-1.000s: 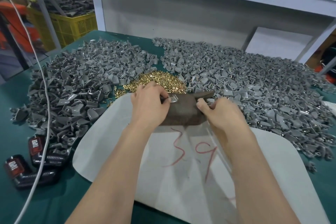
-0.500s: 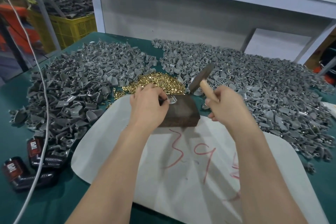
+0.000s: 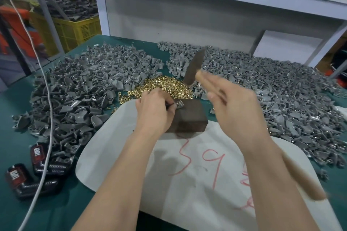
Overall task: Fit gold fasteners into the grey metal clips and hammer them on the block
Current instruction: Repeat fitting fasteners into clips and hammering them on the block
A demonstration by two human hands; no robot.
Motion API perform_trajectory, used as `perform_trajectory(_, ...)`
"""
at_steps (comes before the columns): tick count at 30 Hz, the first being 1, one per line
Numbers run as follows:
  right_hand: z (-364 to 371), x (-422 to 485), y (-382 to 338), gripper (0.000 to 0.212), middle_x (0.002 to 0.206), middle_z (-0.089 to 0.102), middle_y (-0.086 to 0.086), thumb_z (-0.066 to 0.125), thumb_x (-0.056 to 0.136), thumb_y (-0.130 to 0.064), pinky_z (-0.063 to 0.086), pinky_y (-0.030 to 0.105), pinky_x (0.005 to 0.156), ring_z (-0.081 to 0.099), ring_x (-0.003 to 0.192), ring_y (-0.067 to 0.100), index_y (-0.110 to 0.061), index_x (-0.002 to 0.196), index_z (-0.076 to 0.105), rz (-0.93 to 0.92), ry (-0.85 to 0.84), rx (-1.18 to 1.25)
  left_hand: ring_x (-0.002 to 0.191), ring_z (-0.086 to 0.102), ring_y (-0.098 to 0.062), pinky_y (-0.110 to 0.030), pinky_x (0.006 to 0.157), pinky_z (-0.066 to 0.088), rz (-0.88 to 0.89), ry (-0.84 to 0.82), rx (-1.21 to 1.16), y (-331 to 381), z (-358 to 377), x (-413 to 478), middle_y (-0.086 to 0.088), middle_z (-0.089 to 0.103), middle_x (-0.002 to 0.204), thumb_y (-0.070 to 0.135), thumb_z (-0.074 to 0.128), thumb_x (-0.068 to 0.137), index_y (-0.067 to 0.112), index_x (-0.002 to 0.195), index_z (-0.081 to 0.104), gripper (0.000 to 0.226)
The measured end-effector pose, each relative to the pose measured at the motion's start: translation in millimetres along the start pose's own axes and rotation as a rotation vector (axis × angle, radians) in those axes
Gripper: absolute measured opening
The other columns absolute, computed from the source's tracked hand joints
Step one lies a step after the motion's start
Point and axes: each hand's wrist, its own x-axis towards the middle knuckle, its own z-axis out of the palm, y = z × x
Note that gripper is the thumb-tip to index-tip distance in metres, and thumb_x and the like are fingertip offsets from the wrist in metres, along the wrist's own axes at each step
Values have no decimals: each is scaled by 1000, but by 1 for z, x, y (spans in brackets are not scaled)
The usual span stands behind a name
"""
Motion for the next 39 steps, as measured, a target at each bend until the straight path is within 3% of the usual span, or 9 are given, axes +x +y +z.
perform_trajectory(2, 0, 2, -1, 52, 122, 54, -34, 53, 94, -17, 42, 17, 98, 57, 103, -7, -51, 132, 43, -39, 99, 54, 102, 49, -23, -31, 77, 27, -6, 2, -19, 0, 1, 1, 9, 54, 92, 23, 65, 87, 20, 85, 71, 7)
perform_trajectory(6, 9, -5, 1, 48, 125, 59, -23, 52, 94, -20, 41, 18, 88, 59, 110, 10, -54, 128, 48, 34, -241, -149, 106, 50, -25, -35, 86, 37, -7, -13, 6, 0, -1, 1, 3, 60, 102, 25, 64, 88, 20, 88, 71, 9)
perform_trajectory(11, 5, -1, -4, 47, 127, 59, -20, 49, 97, -19, 45, 33, 102, 57, 117, 9, -46, 135, 44, -45, 102, 12, 103, 51, -26, -39, 87, 40, -21, -6, -33, 1, -2, 1, 2, 62, 99, 23, 66, 87, 20, 83, 70, 7)
perform_trajectory(15, 11, -4, 6, 47, 127, 59, -21, 53, 94, -19, 35, 10, 85, 55, 108, 4, -48, 131, 49, 31, -234, -133, 107, 50, -25, -38, 89, 40, -24, -33, -5, 0, -3, 1, 3, 61, 104, 24, 64, 88, 20, 88, 71, 9)
perform_trajectory(19, 12, 0, 14, 45, 120, 63, -16, 53, 94, -16, 29, 2, 70, 54, 93, -1, -41, 132, 51, 75, -35, -47, 108, 48, -25, -36, 86, 34, -30, -40, -7, 0, -3, 2, 4, 58, 103, 27, 63, 89, 23, 85, 69, 8)
perform_trajectory(21, 16, 3, 21, 44, 113, 67, -4, 52, 95, -17, 32, 9, 67, 53, 80, 3, -35, 135, 49, 146, 39, 14, 106, 47, -25, -35, 83, 31, -37, -47, -6, 0, -3, 1, 7, 51, 95, 27, 63, 89, 28, 77, 61, 12)
perform_trajectory(24, 24, 1, 34, 42, 121, 63, -1, 51, 95, -20, 38, 23, 77, 58, 97, 18, -30, 136, 46, 278, -57, 56, 105, 48, -24, -34, 82, 31, -35, -52, -17, -1, -3, 1, 11, 45, 90, 26, 63, 88, 30, 75, 56, 15)
perform_trajectory(30, 33, 0, 32, 47, 124, 60, -3, 54, 93, -20, 33, 19, 79, 55, 102, 16, -30, 139, 44, 259, -65, 136, 91, 57, -21, -37, 82, 46, -48, 19, -127, 0, -5, -1, 5, 60, 87, 20, 61, 82, 20, 79, 58, 4)
perform_trajectory(39, 32, -3, 29, 40, 81, 54, -15, 57, 90, -19, 28, 15, 64, 41, 68, 4, -34, 126, 57, 194, -29, 146, 79, 61, -19, -34, 77, 52, -69, 83, -262, 0, -8, 0, 2, 68, 84, 13, 58, 87, 20, 92, 67, 13)
